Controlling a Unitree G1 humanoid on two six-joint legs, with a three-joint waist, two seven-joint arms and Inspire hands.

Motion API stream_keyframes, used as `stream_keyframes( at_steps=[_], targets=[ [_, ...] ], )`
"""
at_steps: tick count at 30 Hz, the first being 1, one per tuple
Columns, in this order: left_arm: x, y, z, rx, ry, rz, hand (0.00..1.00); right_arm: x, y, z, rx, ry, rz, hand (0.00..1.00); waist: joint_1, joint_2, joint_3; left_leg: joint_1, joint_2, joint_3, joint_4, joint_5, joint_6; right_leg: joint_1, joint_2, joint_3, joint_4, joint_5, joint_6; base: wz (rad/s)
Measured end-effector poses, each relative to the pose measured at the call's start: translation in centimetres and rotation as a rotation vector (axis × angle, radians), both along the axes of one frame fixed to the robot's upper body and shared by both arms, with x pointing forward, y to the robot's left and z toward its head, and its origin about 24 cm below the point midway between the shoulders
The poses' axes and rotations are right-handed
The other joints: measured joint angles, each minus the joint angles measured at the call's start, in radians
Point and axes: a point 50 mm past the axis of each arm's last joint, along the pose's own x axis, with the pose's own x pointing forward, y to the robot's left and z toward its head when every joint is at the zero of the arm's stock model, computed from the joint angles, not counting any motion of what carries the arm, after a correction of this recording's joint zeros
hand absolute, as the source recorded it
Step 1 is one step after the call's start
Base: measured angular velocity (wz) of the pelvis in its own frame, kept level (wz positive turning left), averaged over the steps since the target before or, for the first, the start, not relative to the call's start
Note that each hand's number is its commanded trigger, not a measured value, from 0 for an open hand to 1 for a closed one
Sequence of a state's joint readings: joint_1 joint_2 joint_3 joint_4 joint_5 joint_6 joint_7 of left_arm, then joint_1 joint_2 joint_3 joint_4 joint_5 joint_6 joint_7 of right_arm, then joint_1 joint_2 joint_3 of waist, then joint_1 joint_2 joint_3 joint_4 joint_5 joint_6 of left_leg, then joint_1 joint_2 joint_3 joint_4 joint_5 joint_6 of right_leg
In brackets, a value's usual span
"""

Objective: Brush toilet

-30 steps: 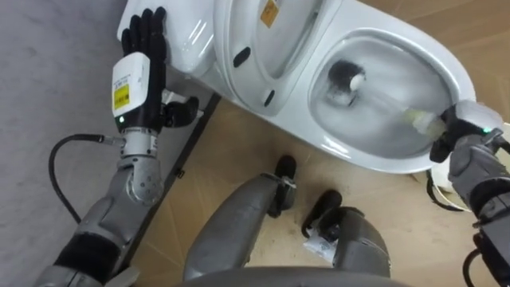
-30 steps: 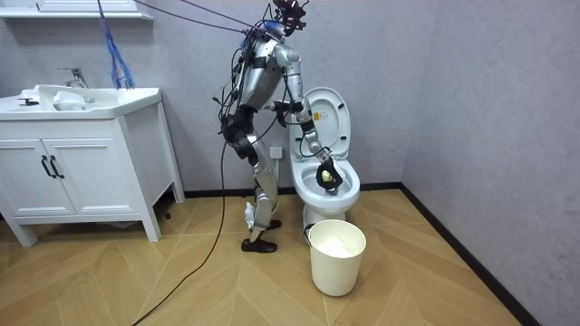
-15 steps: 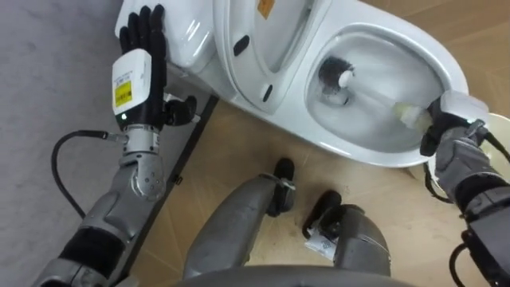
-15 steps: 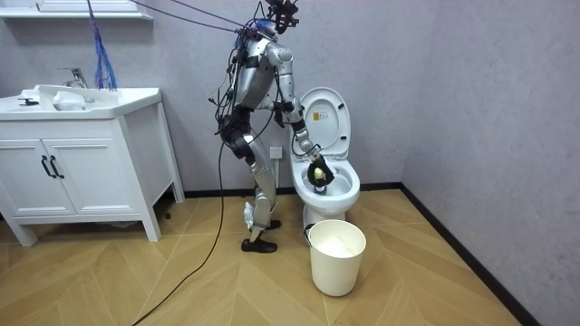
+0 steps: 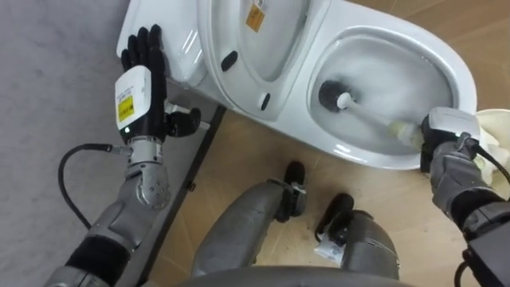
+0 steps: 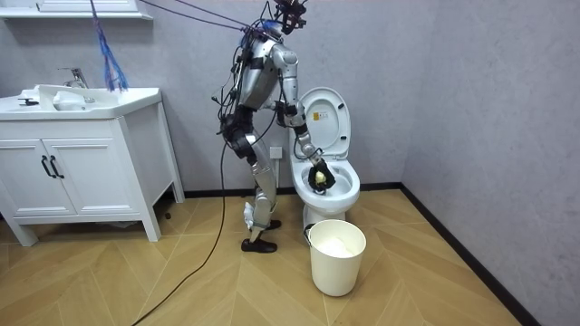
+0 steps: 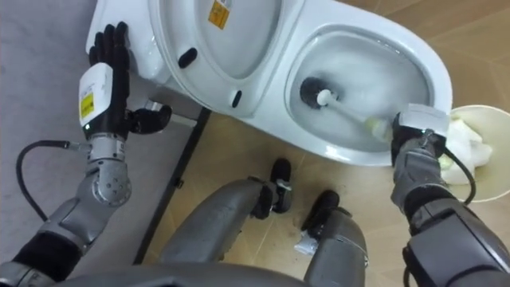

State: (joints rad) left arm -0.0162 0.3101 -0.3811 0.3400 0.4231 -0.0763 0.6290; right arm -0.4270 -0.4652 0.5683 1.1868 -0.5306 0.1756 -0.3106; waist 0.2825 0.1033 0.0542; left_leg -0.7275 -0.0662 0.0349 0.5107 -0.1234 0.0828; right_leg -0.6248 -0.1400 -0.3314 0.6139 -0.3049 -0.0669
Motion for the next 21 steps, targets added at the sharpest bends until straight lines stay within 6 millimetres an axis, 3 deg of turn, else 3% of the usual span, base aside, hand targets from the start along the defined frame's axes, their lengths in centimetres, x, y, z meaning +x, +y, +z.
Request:
stream_keyframes(
  at_steps=[3,7,12,14,15,18,20,21],
  targets=[
    [0.2,0.6,0.7,0.033,-0.030,-0.012,0.00,0.6,-1.0,1.0,0.090,-0.088,-0.096,1.00,-0.005,-0.039,0.0023,-0.028,-0.013,0.011,0.004,0.005,0.001,-0.052,-0.023,0.013,0.052,-0.014,-0.002,0.04],
    [0.6,0.5,1.1,0.038,-0.044,-0.020,0.00,0.8,-3.5,2.7,0.087,-0.148,-0.201,1.00,-0.025,-0.065,0.0051,-0.036,-0.036,0.011,0.010,0.014,0.008,-0.072,-0.057,0.011,0.102,-0.035,0.000,0.15],
    [0.6,0.6,1.3,0.047,-0.046,-0.009,0.00,0.7,-3.9,3.0,0.017,-0.140,-0.156,1.00,-0.034,-0.071,0.0016,-0.034,-0.033,0.017,0.030,0.013,0.010,-0.068,-0.056,0.016,0.111,-0.033,0.002,-0.06],
    [0.6,0.7,1.1,0.059,-0.036,-0.010,0.00,0.8,-3.2,2.7,-0.022,-0.116,-0.104,1.00,-0.031,-0.068,0.0001,-0.029,-0.029,0.015,0.038,0.012,0.011,-0.059,-0.051,0.016,0.107,-0.029,0.003,-0.07],
    [0.5,0.7,0.9,0.063,-0.027,-0.010,0.00,1.1,-2.3,2.4,-0.041,-0.104,-0.056,1.00,-0.031,-0.059,-0.0037,-0.026,-0.022,0.011,0.037,0.011,0.011,-0.048,-0.040,0.010,0.090,-0.022,0.002,-0.08],
    [0.3,0.4,0.2,0.086,0.000,-0.020,0.00,1.2,1.0,0.8,-0.044,-0.071,0.094,1.00,-0.018,-0.041,-0.0030,-0.010,-0.008,0.003,0.022,0.011,0.011,-0.021,-0.021,-0.001,0.054,-0.004,0.002,-0.04],
    [-0.1,-0.4,-0.3,0.073,0.027,-0.036,0.00,0.2,2.5,-0.7,-0.064,-0.015,0.133,1.00,-0.005,-0.020,-0.0100,0.004,-0.008,-0.007,0.016,0.011,0.011,0.002,-0.011,-0.003,0.031,0.003,0.007,0.00],
    [-0.6,-0.7,-0.8,0.058,0.043,-0.033,0.00,-0.6,2.9,-1.5,-0.063,0.009,0.102,1.00,-0.001,-0.005,-0.0196,0.008,-0.005,-0.008,0.009,0.011,0.012,0.011,-0.008,-0.010,0.014,0.010,0.010,-0.08]
  ],
)
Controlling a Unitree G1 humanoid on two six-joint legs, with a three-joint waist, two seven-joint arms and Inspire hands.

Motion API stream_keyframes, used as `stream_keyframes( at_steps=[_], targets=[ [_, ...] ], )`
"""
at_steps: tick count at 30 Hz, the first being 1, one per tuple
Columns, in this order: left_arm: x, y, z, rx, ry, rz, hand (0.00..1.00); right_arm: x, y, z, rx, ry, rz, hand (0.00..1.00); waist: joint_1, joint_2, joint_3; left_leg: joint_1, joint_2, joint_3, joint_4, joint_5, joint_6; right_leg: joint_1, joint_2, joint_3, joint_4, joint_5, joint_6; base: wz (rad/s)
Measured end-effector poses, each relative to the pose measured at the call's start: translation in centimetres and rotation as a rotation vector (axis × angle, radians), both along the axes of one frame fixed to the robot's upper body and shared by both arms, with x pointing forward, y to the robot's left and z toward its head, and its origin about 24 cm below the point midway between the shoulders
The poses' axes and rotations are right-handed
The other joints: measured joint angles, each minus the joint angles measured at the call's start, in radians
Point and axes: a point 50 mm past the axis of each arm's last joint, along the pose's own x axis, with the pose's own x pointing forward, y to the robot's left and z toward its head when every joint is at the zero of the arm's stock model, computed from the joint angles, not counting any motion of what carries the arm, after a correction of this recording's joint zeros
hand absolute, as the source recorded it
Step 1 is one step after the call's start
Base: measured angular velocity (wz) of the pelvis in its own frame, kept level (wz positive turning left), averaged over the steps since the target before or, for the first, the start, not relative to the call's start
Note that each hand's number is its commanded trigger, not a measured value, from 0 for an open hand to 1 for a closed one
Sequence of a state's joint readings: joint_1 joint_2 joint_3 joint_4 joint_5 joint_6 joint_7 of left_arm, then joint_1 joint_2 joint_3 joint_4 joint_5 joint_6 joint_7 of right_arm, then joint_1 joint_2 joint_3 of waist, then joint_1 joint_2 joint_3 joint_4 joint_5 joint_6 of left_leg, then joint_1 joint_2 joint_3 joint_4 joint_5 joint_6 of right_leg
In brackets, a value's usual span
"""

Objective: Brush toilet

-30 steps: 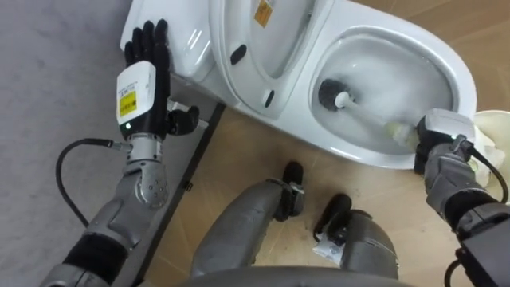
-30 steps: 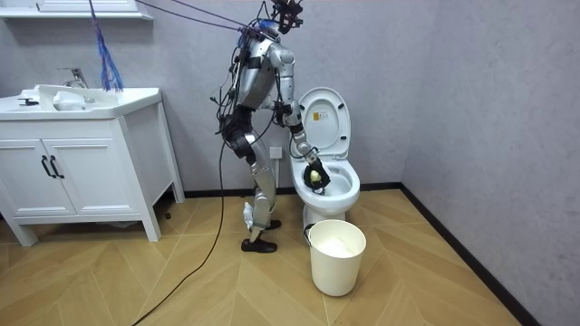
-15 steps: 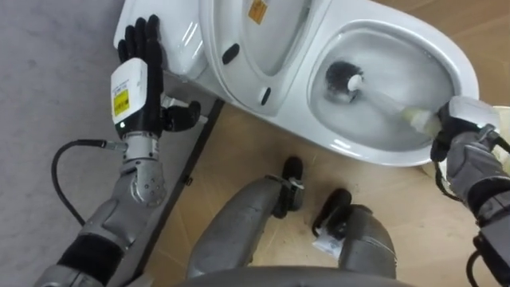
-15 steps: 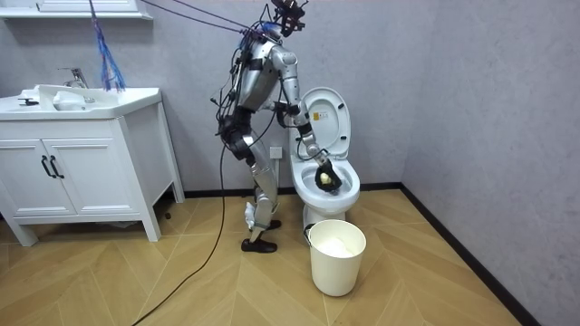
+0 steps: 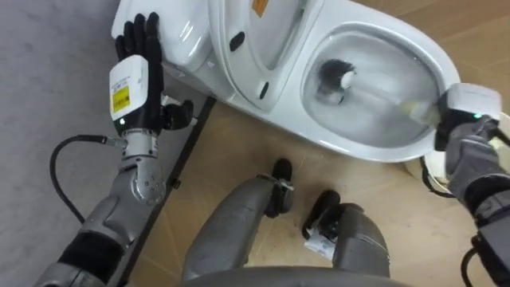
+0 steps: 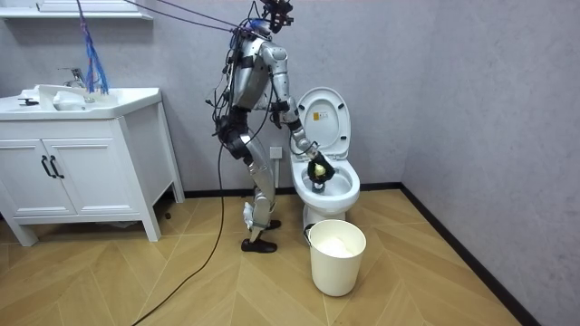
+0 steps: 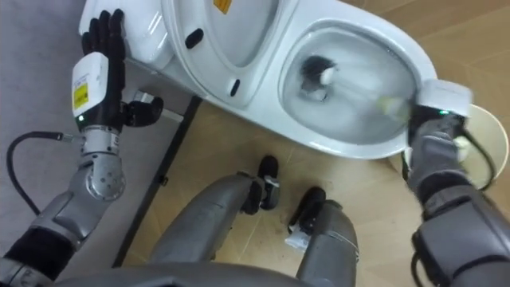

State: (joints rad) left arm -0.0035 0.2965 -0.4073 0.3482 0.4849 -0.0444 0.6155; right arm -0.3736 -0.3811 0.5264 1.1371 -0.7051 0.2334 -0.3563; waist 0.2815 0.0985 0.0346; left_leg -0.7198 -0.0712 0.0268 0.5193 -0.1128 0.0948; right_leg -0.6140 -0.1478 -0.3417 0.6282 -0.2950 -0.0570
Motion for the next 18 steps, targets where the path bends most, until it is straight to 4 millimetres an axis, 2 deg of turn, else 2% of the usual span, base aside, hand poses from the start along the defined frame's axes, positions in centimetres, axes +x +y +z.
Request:
stream_keyframes(
  at_steps=[1,2,8,15,16,18],
  targets=[
    [-0.5,-0.1,-0.3,-0.008,0.009,0.010,0.00,-0.6,0.1,-0.5,0.003,0.014,-0.007,1.00,-0.002,0.014,-0.0064,0.000,0.005,0.000,-0.004,0.000,0.000,0.006,0.008,-0.001,-0.019,0.010,0.002,-0.12],
    [-0.6,0.0,-0.4,-0.009,0.011,0.014,0.00,-0.8,0.1,-0.6,0.005,0.019,-0.008,1.00,-0.002,0.017,-0.0077,0.000,0.006,0.000,-0.006,0.000,0.001,0.007,0.011,0.000,-0.025,0.014,0.001,-0.10],
    [-1.6,0.4,-1.0,-0.011,0.028,0.038,0.00,-1.6,1.5,-1.4,0.044,0.024,0.006,1.00,-0.027,0.021,-0.0070,0.023,0.015,-0.004,-0.029,0.001,-0.005,0.039,0.026,-0.008,-0.063,0.017,-0.005,0.02],
    [-2.4,0.9,-1.4,-0.027,0.042,0.079,0.00,-2.3,1.7,-1.9,0.052,0.035,0.006,1.00,-0.035,0.014,-0.0041,0.057,0.020,0.001,-0.063,0.005,-0.015,0.071,0.039,-0.007,-0.109,0.024,-0.011,0.00],
    [-2.5,1.0,-1.4,-0.027,0.045,0.082,0.00,-2.8,1.7,-2.2,0.054,0.047,0.002,1.00,-0.036,0.007,-0.0003,0.069,0.022,0.002,-0.063,0.003,-0.017,0.085,0.042,-0.006,-0.117,0.025,-0.012,0.00],
    [-2.6,1.2,-1.6,-0.027,0.051,0.090,0.00,-3.1,1.8,-2.5,0.060,0.052,0.004,1.00,-0.036,-0.005,0.0020,0.084,0.023,0.005,-0.062,0.003,-0.017,0.107,0.045,-0.006,-0.129,0.025,-0.012,0.00]
  ],
)
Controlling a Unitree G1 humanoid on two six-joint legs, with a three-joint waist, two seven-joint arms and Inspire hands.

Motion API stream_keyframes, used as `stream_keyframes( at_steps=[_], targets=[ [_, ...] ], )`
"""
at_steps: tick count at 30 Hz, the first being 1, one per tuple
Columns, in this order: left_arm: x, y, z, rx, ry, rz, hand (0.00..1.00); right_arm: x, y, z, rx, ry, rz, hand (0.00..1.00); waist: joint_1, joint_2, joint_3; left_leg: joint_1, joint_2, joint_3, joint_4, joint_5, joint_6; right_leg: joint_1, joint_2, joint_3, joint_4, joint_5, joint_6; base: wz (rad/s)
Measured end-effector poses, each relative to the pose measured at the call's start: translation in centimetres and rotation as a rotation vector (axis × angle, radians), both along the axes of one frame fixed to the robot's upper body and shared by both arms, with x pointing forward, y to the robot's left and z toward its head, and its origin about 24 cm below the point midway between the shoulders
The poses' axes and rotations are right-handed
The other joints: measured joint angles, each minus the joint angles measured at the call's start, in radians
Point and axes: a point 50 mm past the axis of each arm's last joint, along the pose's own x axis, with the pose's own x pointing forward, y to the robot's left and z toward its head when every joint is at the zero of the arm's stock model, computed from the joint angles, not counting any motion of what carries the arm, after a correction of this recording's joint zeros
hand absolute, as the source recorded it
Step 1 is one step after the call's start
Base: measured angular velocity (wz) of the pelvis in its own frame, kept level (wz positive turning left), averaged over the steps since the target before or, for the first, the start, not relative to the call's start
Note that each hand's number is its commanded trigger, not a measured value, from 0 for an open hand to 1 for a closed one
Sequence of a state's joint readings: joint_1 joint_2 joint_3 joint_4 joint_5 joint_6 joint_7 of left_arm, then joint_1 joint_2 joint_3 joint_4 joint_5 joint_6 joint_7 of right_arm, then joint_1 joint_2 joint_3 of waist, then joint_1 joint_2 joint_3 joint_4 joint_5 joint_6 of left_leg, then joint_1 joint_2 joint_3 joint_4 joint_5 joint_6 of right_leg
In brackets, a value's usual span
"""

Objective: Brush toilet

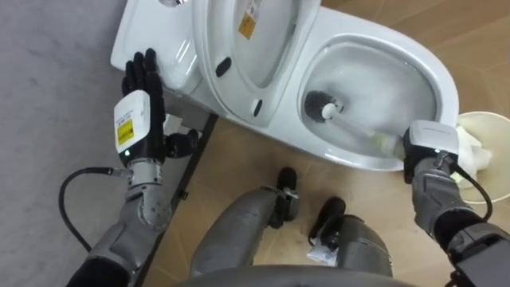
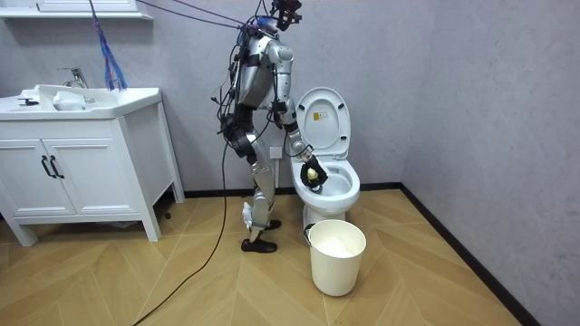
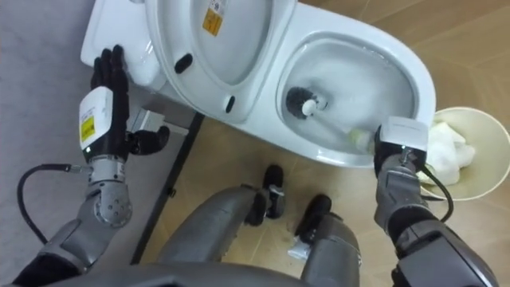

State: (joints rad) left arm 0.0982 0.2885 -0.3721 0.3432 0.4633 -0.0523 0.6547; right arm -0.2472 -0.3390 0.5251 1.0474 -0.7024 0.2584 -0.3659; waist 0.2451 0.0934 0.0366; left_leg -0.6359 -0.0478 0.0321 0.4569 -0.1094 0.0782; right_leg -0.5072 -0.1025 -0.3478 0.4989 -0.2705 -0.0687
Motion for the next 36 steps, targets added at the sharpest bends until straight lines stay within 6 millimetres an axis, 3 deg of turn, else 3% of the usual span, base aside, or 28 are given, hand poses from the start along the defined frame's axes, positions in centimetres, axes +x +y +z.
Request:
stream_keyframes(
  at_steps=[4,6,9,11,12,14,17,19,21,27,36],
  targets=[
    [-0.2,0.3,-0.2,-0.006,0.006,0.005,0.00,-0.9,-0.3,-0.5,0.014,0.023,0.012,1.00,-0.022,-0.014,0.0018,0.031,-0.003,0.000,-0.008,0.000,0.000,0.042,-0.001,-0.015,-0.016,-0.005,0.003,0.13],
    [-0.2,0.4,-0.4,-0.004,0.021,0.003,0.00,-1.7,-0.6,-1.0,0.019,0.053,0.004,1.00,-0.025,-0.029,0.0096,0.064,-0.006,-0.001,-0.012,0.000,0.000,0.072,-0.003,-0.012,-0.017,-0.010,0.005,0.03],
    [-0.1,0.6,-0.6,-0.014,0.049,-0.001,0.00,-2.7,-0.6,-1.6,0.056,0.083,-0.007,1.00,-0.041,-0.037,0.0105,0.103,-0.009,-0.007,-0.018,0.000,0.000,0.121,-0.002,-0.023,-0.033,-0.014,0.007,0.11],
    [-0.2,0.8,-0.9,-0.014,0.076,-0.004,0.00,-3.5,-0.5,-2.1,0.091,0.099,-0.027,1.00,-0.047,-0.046,0.0085,0.143,-0.011,-0.008,-0.033,0.000,0.000,0.159,-0.002,-0.024,-0.045,-0.014,0.010,0.05],
    [-0.4,1.0,-1.1,-0.023,0.091,0.000,0.00,-4.3,-0.3,-2.5,0.124,0.114,-0.041,1.00,-0.047,-0.058,0.0029,0.168,-0.012,-0.008,-0.051,-0.001,-0.001,0.176,-0.003,-0.022,-0.052,-0.014,0.011,-0.06],
    [-0.5,1.1,-1.3,-0.027,0.103,0.002,0.00,-5.6,0.0,-3.2,0.167,0.138,-0.072,1.00,-0.053,-0.068,0.0009,0.202,-0.015,-0.009,-0.069,-0.001,-0.001,0.206,-0.003,-0.021,-0.062,-0.014,0.015,-0.02],
    [-0.9,1.4,-1.4,-0.028,0.126,0.004,0.00,-7.9,0.0,-4.1,0.219,0.173,-0.124,1.00,-0.062,-0.077,-0.0084,0.263,-0.018,-0.009,-0.109,-0.001,-0.001,0.260,-0.001,-0.022,-0.090,-0.007,0.023,0.00],
    [-2.3,2.2,-2.0,-0.034,0.171,0.033,0.00,-9.9,0.2,-4.7,0.262,0.193,-0.162,1.00,-0.079,-0.085,-0.0248,0.314,-0.021,-0.010,-0.135,-0.001,0.000,0.315,0.003,-0.025,-0.125,-0.001,0.030,0.00],
    [-3.3,2.5,-2.2,-0.044,0.191,0.048,0.00,-10.9,0.2,-4.8,0.295,0.194,-0.192,1.00,-0.094,-0.091,-0.0324,0.341,-0.022,-0.011,-0.147,-0.001,0.000,0.345,0.006,-0.027,-0.144,0.002,0.033,0.00],
    [-5.4,3.5,-3.0,-0.113,0.240,0.146,0.00,-13.0,0.1,-5.1,0.390,0.171,-0.338,1.00,-0.110,-0.110,-0.0327,0.451,-0.025,-0.014,-0.202,-0.002,-0.004,0.457,0.021,-0.018,-0.212,0.012,0.039,-0.01],
    [-7.6,5.5,-3.1,-0.435,0.192,0.390,0.00,-13.0,0.4,-5.0,0.505,0.091,-0.415,1.00,-0.103,-0.131,-0.0282,0.549,-0.029,-0.020,-0.257,-0.008,-0.012,0.560,0.033,-0.026,-0.296,0.022,0.045,0.00]
  ],
)
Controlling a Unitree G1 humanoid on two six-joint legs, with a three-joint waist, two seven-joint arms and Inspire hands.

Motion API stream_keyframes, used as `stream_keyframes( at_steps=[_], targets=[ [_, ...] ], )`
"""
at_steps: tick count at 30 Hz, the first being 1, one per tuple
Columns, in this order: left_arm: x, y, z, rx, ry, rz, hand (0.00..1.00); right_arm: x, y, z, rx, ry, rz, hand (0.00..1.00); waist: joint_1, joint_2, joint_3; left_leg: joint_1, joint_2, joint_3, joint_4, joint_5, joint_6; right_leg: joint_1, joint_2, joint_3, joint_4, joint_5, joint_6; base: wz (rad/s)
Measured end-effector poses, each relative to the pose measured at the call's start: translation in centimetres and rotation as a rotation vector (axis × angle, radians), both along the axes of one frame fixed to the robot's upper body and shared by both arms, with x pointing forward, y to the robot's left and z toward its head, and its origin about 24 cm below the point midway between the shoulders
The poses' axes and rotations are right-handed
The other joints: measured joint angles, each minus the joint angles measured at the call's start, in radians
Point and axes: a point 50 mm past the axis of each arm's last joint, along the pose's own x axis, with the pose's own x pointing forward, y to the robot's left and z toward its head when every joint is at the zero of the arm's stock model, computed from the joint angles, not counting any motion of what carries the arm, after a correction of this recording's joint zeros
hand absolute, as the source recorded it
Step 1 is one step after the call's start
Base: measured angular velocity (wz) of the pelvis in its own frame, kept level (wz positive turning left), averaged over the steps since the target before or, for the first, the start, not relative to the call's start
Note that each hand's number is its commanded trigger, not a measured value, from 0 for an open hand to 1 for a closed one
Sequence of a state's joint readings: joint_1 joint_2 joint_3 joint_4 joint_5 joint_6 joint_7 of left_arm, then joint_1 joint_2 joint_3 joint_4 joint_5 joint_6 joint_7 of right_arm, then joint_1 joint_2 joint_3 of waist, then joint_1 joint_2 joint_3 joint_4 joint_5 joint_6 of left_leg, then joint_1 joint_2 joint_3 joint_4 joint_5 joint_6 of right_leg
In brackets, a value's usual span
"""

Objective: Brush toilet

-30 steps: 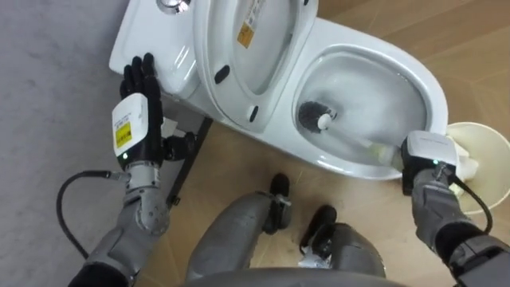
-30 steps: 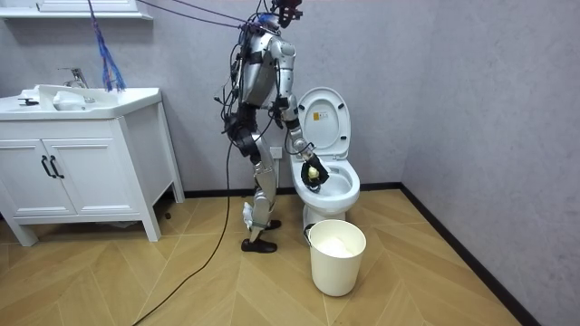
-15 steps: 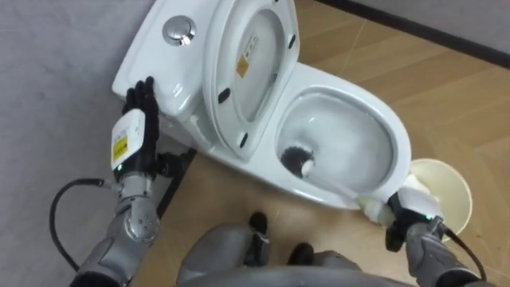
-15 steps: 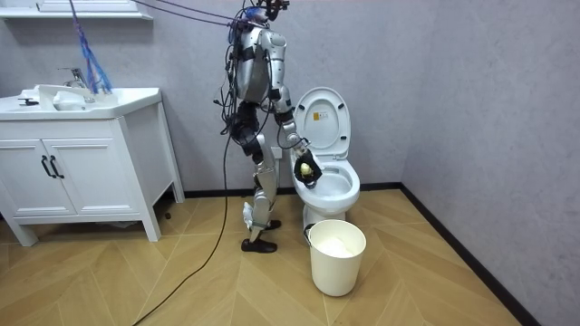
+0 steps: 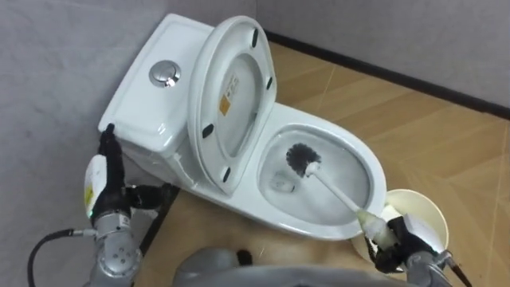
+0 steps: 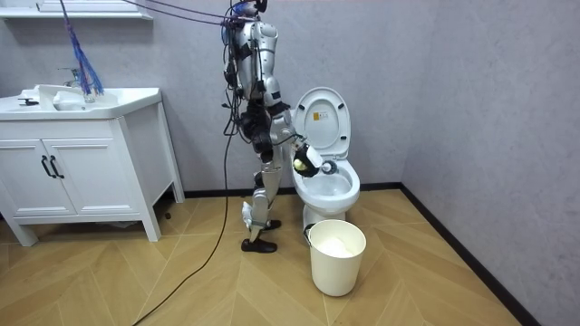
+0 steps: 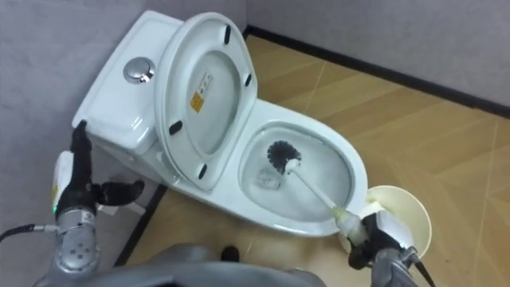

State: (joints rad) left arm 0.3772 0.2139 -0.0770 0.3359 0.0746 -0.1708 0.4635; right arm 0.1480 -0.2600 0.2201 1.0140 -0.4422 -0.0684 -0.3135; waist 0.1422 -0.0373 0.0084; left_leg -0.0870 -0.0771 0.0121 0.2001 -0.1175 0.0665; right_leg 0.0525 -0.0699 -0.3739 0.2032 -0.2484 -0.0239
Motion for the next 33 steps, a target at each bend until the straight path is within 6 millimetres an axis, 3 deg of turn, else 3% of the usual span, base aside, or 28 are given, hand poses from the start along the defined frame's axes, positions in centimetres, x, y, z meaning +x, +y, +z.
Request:
stream_keyframes(
  at_steps=[4,7,12,15,21,24,27,33],
  targets=[
    [-2.1,0.8,-1.6,-0.124,0.050,0.148,0.00,-0.8,-0.3,-0.1,0.039,-0.021,-0.139,1.00,0.001,-0.005,-0.0002,0.039,-0.007,0.000,-0.019,-0.003,-0.001,0.038,-0.002,0.002,-0.018,-0.002,0.004,-0.01],
    [-4.9,1.9,-3.9,-0.227,0.158,0.319,0.00,-1.4,-0.5,-0.3,0.073,-0.035,-0.270,1.00,-0.001,-0.010,-0.0042,0.048,-0.006,0.004,-0.018,-0.006,-0.003,0.049,0.000,0.004,-0.023,-0.002,0.004,-0.04],
    [-9.3,2.3,-6.4,-0.327,0.318,0.529,0.00,-2.5,-1.2,-0.5,0.089,-0.070,-0.495,1.00,-0.011,-0.010,-0.0024,0.081,0.002,0.014,-0.019,-0.030,-0.008,0.075,0.006,0.022,-0.034,-0.002,0.005,-0.12],
    [-11.2,2.0,-7.3,-0.386,0.383,0.619,0.00,-2.8,-1.2,-0.5,0.091,-0.076,-0.520,1.00,-0.026,-0.012,0.0009,0.091,0.009,0.040,-0.019,-0.035,-0.007,0.073,0.010,0.054,-0.032,-0.001,0.004,-0.24],
    [-12.9,2.8,-8.1,-0.463,0.440,0.760,0.00,-5.4,-2.3,-0.5,0.053,-0.043,-0.634,1.00,-0.065,0.004,-0.0012,0.116,0.016,0.076,-0.029,-0.043,-0.007,0.078,0.017,0.105,-0.030,0.001,0.004,-0.23],
    [-13.6,2.4,-8.4,-0.499,0.498,0.753,0.00,-7.5,-2.7,-0.7,0.011,0.008,-0.731,1.00,-0.087,0.012,-0.0089,0.130,0.018,0.094,-0.036,-0.046,-0.007,0.081,0.018,0.126,-0.030,0.001,0.005,-0.20],
    [-14.2,2.2,-8.7,-0.515,0.549,0.761,0.00,-9.5,-3.0,-0.7,-0.027,0.060,-0.827,1.00,-0.118,0.019,-0.0112,0.143,0.019,0.095,-0.033,-0.054,-0.007,0.092,0.019,0.131,-0.030,0.000,0.006,-0.10],
    [-14.5,2.5,-8.8,-0.453,0.637,0.706,0.00,-11.9,-2.6,-0.8,-0.063,0.130,-0.942,1.00,-0.149,0.029,-0.0066,0.170,0.030,0.124,-0.035,-0.068,-0.012,0.106,0.030,0.184,-0.032,0.001,0.004,-0.26]
  ],
)
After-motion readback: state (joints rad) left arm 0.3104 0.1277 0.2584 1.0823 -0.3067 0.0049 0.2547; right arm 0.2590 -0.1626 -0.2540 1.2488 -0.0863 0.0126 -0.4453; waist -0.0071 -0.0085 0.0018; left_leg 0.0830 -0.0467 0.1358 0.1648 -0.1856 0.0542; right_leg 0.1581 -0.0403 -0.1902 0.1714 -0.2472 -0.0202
